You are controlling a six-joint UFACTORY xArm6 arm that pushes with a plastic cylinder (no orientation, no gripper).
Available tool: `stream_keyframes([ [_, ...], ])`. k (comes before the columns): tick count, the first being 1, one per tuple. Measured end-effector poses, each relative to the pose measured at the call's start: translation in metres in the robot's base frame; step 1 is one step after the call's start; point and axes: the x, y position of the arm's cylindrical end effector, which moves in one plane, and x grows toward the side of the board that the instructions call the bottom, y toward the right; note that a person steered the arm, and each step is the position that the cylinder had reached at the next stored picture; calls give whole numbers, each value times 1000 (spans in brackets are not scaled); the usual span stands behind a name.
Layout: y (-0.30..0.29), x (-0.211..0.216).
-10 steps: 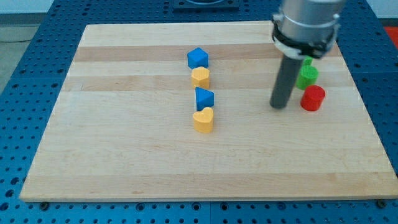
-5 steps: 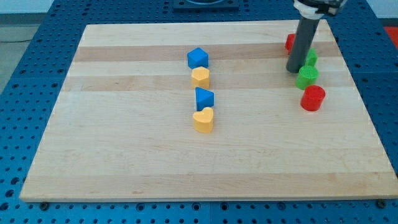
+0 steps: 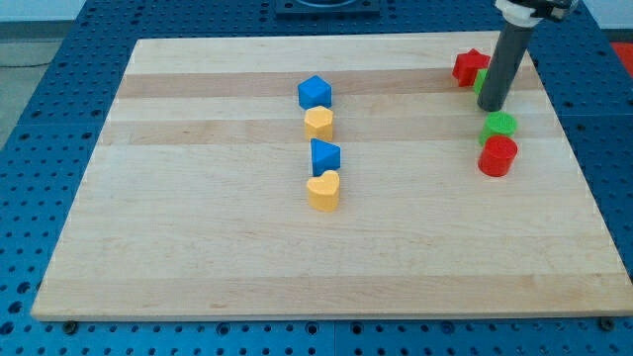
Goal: Move the green star along with the red star towards the top right
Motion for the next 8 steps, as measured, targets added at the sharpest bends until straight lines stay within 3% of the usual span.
stream_keyframes([
  [2, 0, -33],
  [4, 18, 1],
  [5, 45, -1],
  [8, 43, -62],
])
